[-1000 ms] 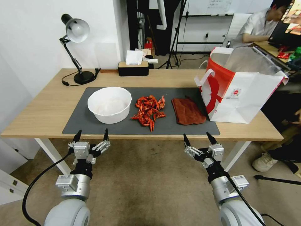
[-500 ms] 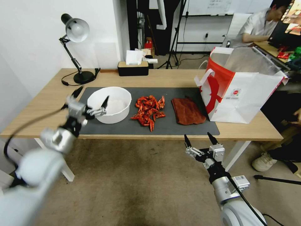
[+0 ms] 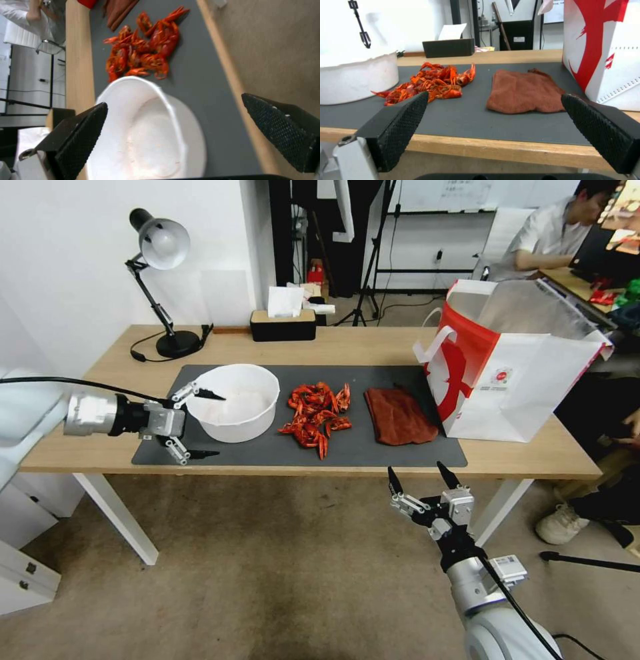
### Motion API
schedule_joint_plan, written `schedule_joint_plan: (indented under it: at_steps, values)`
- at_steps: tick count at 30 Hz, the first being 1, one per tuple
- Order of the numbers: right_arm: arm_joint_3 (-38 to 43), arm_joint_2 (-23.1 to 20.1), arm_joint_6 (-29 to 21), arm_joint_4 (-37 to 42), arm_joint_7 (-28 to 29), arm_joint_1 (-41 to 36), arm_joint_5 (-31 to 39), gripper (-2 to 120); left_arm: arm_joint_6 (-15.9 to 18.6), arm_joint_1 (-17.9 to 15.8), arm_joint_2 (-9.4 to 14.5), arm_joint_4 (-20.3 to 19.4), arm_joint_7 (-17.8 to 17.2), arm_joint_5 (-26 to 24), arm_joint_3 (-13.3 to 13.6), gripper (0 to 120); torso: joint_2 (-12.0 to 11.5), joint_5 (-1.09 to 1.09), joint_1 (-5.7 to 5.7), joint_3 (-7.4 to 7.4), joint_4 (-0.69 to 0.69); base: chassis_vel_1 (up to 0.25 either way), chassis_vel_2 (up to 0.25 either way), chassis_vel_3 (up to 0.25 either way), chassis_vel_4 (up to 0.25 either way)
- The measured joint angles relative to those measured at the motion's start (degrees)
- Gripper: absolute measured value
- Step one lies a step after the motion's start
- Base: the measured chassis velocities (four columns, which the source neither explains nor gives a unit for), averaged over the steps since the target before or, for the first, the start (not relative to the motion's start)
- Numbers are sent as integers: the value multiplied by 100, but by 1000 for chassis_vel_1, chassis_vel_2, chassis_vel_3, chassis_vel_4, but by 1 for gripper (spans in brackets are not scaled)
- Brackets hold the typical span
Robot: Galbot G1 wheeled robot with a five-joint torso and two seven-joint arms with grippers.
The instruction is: Sweep shrimp from table into container with towel, then put container into takeout bag.
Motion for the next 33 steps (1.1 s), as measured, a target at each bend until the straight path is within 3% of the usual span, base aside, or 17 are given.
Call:
schedule_joint_plan:
  at_steps: [1,3,5,6,7,9,12,14,15,18,21,25,27,33]
  values:
    - [0,0,0,0,0,0,0,100,0,0,0,0,0,0,0,100,0,0,0,0,0,0,0,0,0]
    - [8,6,27,16,-1,-45,-19,100,8,-507,-125,182,39,349,409,100,0,0,0,0,-2,0,0,0,0]
    - [14,5,37,21,-1,-54,-22,100,-70,-681,-189,283,109,494,541,100,0,1,0,0,-1,0,0,0,0]
    - [32,-1,47,30,7,-69,-24,100,-290,-977,-348,476,371,733,737,100,0,0,0,0,0,0,0,0,0]
    - [32,-1,47,30,7,-69,-24,100,-290,-977,-348,476,371,733,737,100,0,0,0,0,0,0,0,0,0]
    - [62,4,62,67,30,-77,-25,100,-503,-1327,-542,729,711,951,1070,100,0,1,0,0,-1,0,0,0,0]
    - [71,8,66,68,35,-85,-25,100,-546,-1445,-609,832,829,1005,1219,100,0,1,0,0,-1,0,0,0,0]
    - [80,14,80,69,41,-112,-26,100,-594,-1721,-762,1078,992,1126,1586,100,0,0,0,0,0,0,0,0,0]
    - [80,14,80,69,41,-112,-26,100,-594,-1721,-762,1078,992,1126,1586,100,0,0,0,0,0,0,0,0,0]
    - [83,21,93,56,57,-117,-31,100,-730,-2088,-919,1408,1202,1296,1982,100,0,0,0,0,-1,0,0,0,0]
    - [84,23,107,19,64,-117,-34,100,-755,-2286,-989,1551,1258,1332,2174,100,0,1,0,0,0,0,0,0,0]
    - [84,27,112,13,67,-117,-35,100,-756,-2341,-1020,1594,1265,1344,2221,100,0,0,0,0,0,0,0,0,0]
    - [84,50,146,-33,78,-108,-40,100,-775,-2605,-1213,1878,1385,1449,2457,100,0,1,0,0,-2,0,0,0,0]
    - [100,42,152,-63,98,-91,-42,100,-796,-2767,-1374,2267,1465,1490,2580,100,0,1,0,0,-1,0,0,0,0]
